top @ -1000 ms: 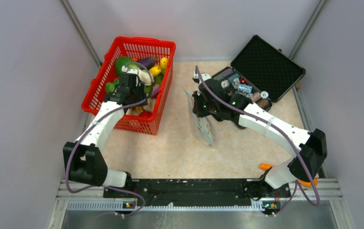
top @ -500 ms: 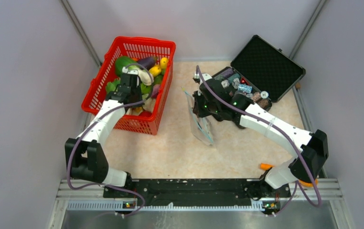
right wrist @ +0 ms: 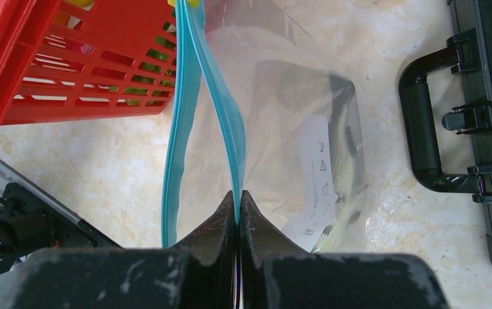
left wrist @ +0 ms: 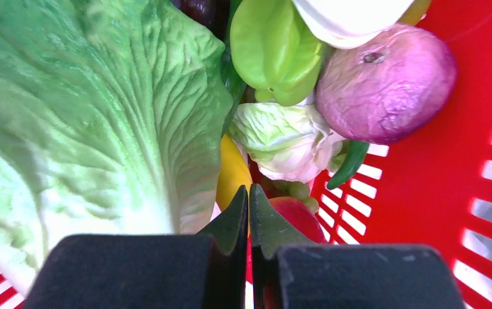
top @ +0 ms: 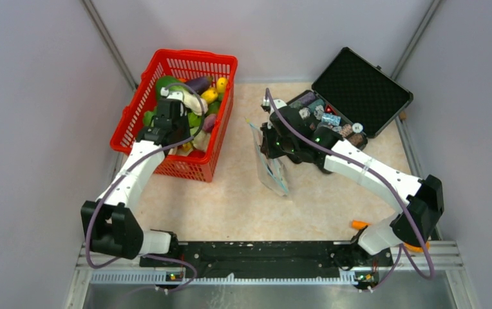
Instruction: Place the food in the zip-top bag and seal the zipper
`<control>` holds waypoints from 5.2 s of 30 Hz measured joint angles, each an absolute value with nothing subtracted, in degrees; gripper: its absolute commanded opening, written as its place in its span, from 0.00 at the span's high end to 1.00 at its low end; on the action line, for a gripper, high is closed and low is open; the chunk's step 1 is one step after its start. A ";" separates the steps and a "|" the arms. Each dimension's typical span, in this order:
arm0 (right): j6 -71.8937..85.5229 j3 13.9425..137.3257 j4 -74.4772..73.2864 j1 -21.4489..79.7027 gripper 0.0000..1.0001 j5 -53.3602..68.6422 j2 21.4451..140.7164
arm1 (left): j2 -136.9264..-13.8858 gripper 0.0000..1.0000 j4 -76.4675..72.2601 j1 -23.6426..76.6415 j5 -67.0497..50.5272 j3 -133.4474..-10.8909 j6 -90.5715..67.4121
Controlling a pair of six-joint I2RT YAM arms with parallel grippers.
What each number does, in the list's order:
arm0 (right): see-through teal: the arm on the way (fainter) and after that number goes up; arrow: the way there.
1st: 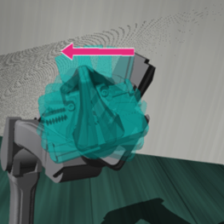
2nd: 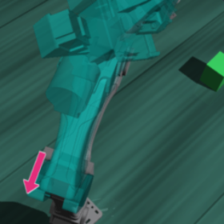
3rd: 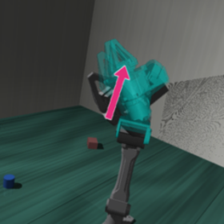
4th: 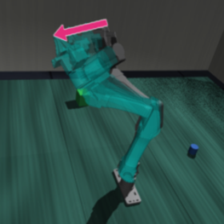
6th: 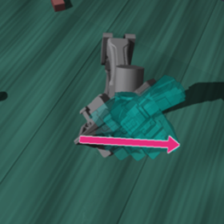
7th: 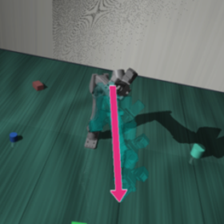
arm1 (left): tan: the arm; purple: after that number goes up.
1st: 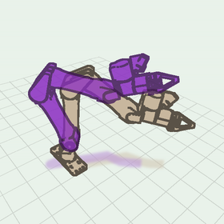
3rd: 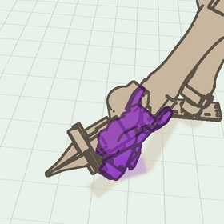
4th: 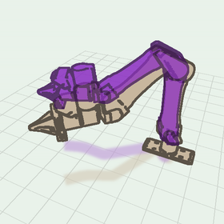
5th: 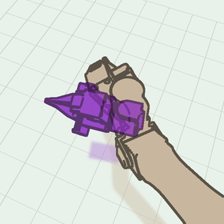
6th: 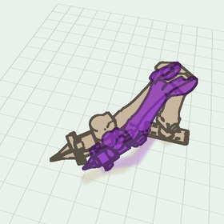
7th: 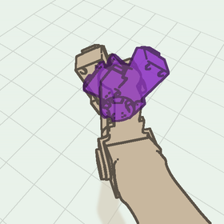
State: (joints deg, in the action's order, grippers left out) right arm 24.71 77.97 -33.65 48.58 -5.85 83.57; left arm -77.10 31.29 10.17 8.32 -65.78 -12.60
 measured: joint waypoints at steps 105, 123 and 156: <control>40.05 69.21 -19.94 48.58 1.00 -32.01 76.03 | -59.35 1.00 3.60 23.49 -57.82 -59.22 -25.30; 40.95 68.45 -18.76 48.25 1.00 -32.38 74.91 | -67.51 1.00 25.15 29.26 -49.91 -67.51 -11.84; 30.57 71.40 -20.82 52.29 1.00 -30.20 77.80 | -78.94 0.52 37.67 32.97 -26.98 -82.30 -14.37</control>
